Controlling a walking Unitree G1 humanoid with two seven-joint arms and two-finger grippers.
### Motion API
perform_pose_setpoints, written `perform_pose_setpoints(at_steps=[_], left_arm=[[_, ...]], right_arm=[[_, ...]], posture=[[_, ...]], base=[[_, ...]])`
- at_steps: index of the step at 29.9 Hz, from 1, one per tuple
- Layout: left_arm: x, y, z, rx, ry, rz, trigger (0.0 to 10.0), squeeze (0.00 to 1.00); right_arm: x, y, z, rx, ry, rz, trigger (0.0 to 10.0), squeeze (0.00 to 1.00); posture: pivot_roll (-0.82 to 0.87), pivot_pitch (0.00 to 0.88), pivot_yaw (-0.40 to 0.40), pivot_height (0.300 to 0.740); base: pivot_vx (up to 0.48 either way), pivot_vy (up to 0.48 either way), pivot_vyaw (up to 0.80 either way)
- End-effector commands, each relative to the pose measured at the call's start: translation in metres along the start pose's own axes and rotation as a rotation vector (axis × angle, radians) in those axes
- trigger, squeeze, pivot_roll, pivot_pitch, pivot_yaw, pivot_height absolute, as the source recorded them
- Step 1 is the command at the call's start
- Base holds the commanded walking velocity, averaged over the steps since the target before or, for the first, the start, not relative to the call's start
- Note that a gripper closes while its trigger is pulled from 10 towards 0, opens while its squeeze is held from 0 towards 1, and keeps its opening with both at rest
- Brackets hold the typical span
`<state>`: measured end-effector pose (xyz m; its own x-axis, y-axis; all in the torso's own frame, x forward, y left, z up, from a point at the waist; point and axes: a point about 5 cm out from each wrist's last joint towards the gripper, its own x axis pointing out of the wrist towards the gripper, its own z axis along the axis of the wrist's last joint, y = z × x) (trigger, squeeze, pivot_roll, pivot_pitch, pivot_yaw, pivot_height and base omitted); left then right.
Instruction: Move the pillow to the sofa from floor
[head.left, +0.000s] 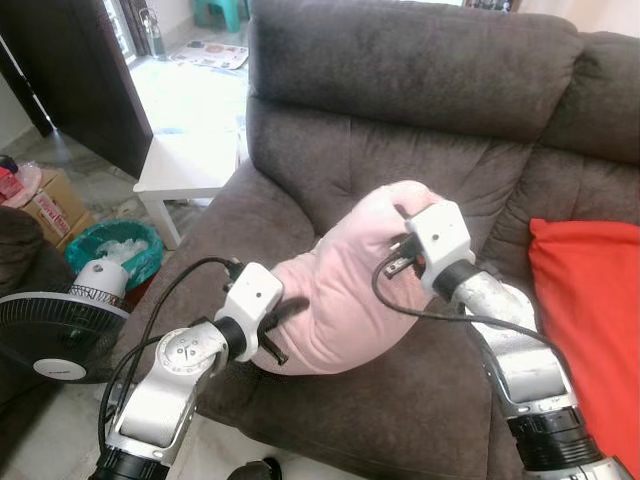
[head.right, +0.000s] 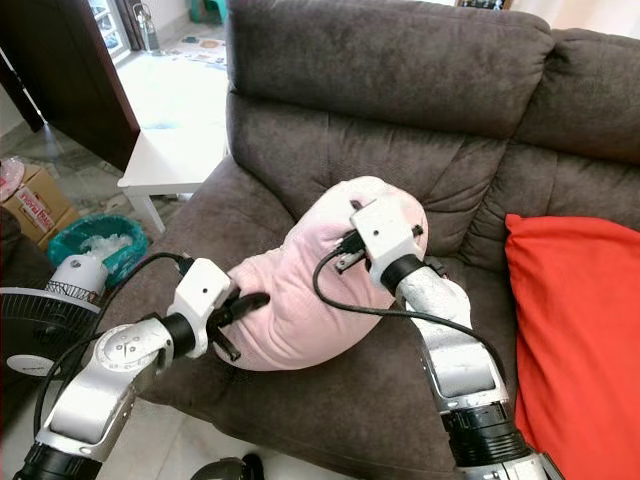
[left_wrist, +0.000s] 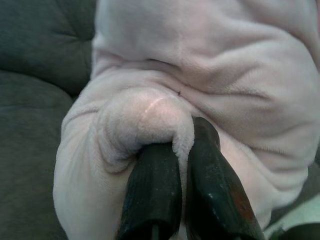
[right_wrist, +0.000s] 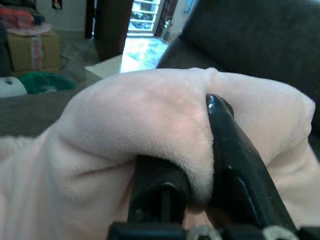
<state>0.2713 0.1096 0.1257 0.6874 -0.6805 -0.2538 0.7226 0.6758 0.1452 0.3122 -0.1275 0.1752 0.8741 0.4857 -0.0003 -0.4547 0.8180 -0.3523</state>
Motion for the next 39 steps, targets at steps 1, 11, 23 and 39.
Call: perform_pose_setpoints(at_steps=[1, 11, 23, 39], left_arm=[[0.004, -0.018, 0.03, 0.039, -0.129, -0.121, 10.0, 0.0], [0.0, -0.018, 0.036, 0.048, -0.126, -0.162, 10.0, 0.0], [0.0, -0.009, 0.024, 0.051, -0.082, -0.097, 10.0, 0.0], [0.001, 0.002, 0.021, 0.063, -0.088, -0.01, 10.0, 0.0]], right_arm=[[0.006, 0.021, 0.023, -0.02, -0.114, 0.126, 10.0, 0.0], [0.005, 0.018, 0.02, 0.011, -0.095, 0.113, 10.0, 1.0], [0.005, 0.017, 0.015, -0.006, -0.075, 0.1, 10.0, 1.0], [0.004, 0.012, 0.012, -0.006, -0.06, 0.074, 10.0, 1.0]], posture=[[0.15, 0.081, -0.042, 0.74], [0.15, 0.08, -0.043, 0.74], [0.14, 0.079, -0.043, 0.74], [0.14, 0.073, -0.042, 0.74]], base=[[0.0, 0.0, 0.0], [0.0, 0.0, 0.0], [0.0, 0.0, 0.0], [0.0, 0.0, 0.0]])
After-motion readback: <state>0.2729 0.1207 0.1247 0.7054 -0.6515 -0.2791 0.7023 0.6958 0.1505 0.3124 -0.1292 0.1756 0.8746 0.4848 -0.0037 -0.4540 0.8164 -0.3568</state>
